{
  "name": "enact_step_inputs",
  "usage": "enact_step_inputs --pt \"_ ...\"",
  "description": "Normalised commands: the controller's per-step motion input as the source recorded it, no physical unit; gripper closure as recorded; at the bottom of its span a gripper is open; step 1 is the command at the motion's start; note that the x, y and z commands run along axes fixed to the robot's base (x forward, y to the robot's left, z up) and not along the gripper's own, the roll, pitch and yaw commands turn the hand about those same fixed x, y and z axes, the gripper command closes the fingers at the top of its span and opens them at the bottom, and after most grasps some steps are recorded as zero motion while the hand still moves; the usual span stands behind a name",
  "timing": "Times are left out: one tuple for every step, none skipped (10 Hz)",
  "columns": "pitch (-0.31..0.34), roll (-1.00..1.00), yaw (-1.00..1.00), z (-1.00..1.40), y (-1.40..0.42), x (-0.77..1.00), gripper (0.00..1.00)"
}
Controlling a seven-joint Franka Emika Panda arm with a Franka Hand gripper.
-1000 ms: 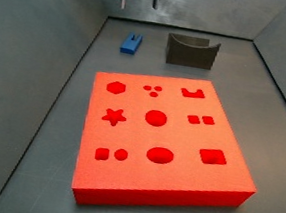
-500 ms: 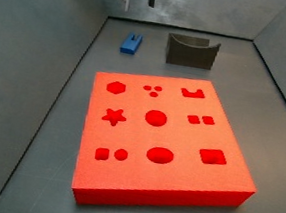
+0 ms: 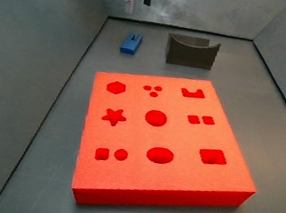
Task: Pick up the square-circle object. Move up. Rotate the square-circle object. Place the square-circle object on the fixture. Regrasp the square-circle object. Move to above the board. Insert the square-circle object.
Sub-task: Rotate the square-circle object.
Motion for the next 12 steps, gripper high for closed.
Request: enact_step_inputs --pt "0.001 0.0 1.0 -0.05 0.0 0.02 0.0" --pt "0.001 0.0 1.0 -0.05 0.0 0.02 0.0" --pt "0.001 0.0 1.0 -0.05 0.0 0.02 0.0" --pt "0.001 0.0 1.0 -0.05 0.0 0.02 0.0" --pt "0.001 0.0 1.0 -0.05 0.0 0.02 0.0" --pt "0.001 0.0 1.0 -0.05 0.0 0.02 0.0" --pt "0.001 0.0 1.0 -0.05 0.0 0.02 0.0" --pt "0.001 0.0 1.0 -0.05 0.0 0.02 0.0" --pt "0.001 0.0 1.0 -0.05 0.0 0.02 0.0" --pt "0.001 0.0 1.0 -0.05 0.0 0.02 0.0" --pt "0.001 0.0 1.0 -0.05 0.0 0.02 0.0" --pt "0.001 0.0 1.0 -0.05 0.0 0.02 0.0"
